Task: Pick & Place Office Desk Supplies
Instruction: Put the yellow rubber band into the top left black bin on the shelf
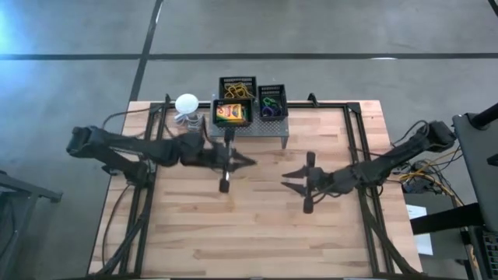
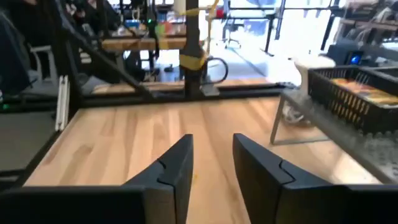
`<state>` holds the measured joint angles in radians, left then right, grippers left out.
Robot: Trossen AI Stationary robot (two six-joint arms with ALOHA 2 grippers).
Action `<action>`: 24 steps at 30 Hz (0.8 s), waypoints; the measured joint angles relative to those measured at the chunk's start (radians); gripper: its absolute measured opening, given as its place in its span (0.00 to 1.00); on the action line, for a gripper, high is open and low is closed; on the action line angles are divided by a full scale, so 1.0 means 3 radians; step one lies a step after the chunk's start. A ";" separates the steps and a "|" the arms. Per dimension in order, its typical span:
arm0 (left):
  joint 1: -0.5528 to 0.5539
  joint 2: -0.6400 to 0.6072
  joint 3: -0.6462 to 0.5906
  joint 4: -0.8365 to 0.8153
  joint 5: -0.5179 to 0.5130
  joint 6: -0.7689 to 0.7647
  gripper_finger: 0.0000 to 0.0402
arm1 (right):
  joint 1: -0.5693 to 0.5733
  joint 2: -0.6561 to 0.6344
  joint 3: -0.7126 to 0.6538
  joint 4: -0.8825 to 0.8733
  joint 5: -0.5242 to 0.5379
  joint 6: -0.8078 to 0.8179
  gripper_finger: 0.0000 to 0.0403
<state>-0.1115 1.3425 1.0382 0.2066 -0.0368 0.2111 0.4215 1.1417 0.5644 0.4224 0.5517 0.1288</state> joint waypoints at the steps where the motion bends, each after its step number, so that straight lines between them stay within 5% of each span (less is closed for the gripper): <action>1: 0.0058 0.0012 0.0193 -0.0284 0.0000 0.0121 0.00 | 0.0001 -0.0006 -0.0018 -0.0021 -0.0009 0.0026 0.28; 5: 0.0359 0.0155 0.0872 -0.1003 -0.0001 0.0631 0.00 | 0.0015 0.0072 -0.0056 0.0013 -0.0009 0.0041 0.29; 10: 0.0899 0.0294 0.1378 -0.1202 0.0000 0.1031 0.00 | 0.0013 0.0326 -0.0060 0.0217 -0.0006 0.0076 0.27; 14: 0.1467 0.0405 0.1475 -0.1169 0.0155 0.1160 0.00 | 0.0012 0.0564 -0.0062 0.0450 0.0000 -0.0025 0.25; 24: 0.2676 0.0880 0.1434 -0.0816 0.1158 0.1116 0.00 | 0.0010 0.0913 -0.0054 0.0848 0.0023 0.0081 0.19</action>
<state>0.6912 1.6064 1.4685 -0.0383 0.3107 0.5458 0.4244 1.4157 0.5484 0.6766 0.5586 0.1533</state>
